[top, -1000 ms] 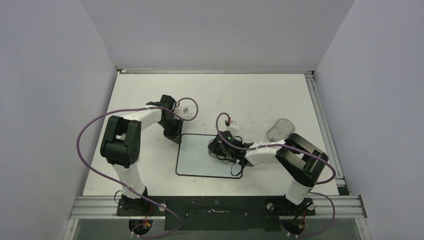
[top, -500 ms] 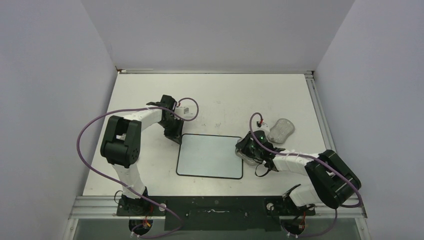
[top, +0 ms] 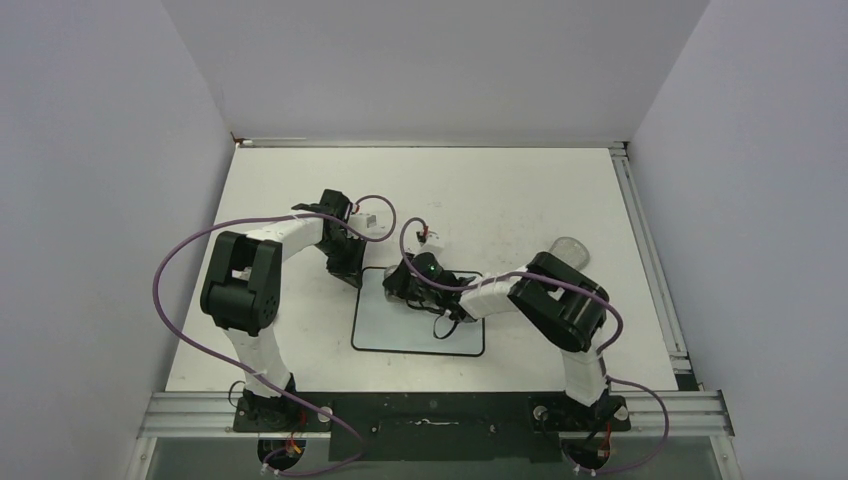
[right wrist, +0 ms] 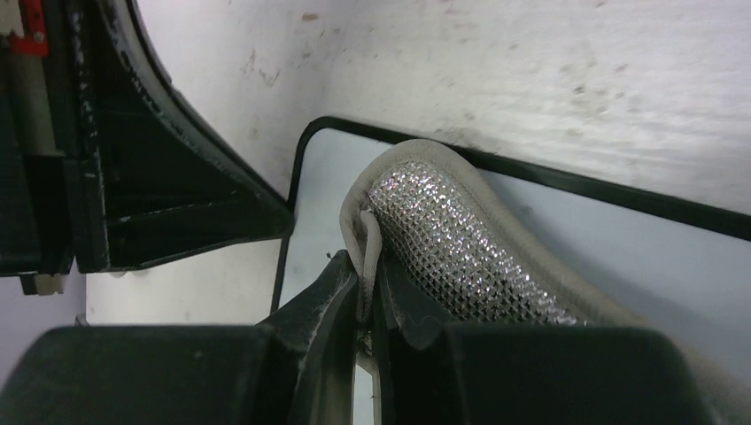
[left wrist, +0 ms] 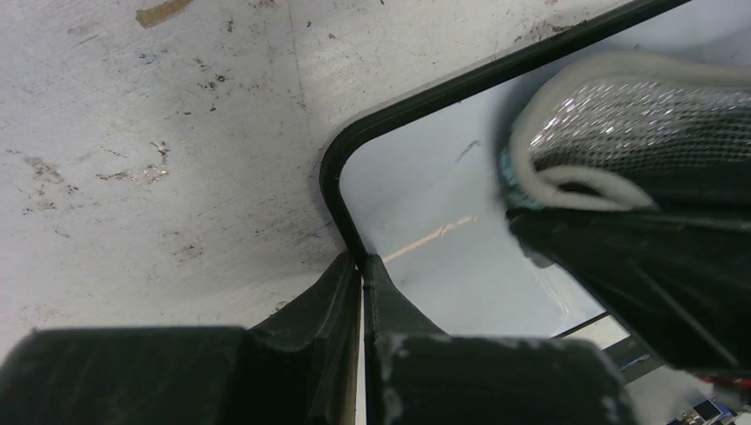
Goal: Erase the whiteboard
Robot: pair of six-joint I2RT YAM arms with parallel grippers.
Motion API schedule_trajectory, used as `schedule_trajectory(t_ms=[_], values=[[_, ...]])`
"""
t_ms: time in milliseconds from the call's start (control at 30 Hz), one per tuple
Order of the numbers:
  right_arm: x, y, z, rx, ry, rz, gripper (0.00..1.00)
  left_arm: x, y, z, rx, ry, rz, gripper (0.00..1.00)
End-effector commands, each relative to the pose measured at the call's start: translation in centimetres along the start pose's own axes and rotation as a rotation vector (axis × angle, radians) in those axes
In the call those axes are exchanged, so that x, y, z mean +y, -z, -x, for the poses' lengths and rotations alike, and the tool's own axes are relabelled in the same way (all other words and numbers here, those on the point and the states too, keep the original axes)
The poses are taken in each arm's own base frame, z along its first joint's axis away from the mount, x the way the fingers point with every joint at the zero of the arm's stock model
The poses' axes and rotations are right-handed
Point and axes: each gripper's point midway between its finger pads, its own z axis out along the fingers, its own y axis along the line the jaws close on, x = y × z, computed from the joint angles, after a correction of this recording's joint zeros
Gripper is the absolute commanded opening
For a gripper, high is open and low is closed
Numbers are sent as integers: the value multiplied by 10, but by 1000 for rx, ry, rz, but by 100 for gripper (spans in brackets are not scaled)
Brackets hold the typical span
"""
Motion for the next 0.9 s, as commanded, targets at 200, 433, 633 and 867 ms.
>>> schedule_trajectory(t_ms=[200,433,633,867], values=[[-110,63,24,16,-34,-255,5,14,-8,-11,27,-26,47,0],[-156,116,31,-23,-44,-351,5,12,-11,-11,24,-26,34,0],[-110,63,16,21,-30,-255,5,12,-10,-9,22,-28,36,0],[9,-40,-6,61,42,-35,5,11,-12,-12,31,-23,23,0]])
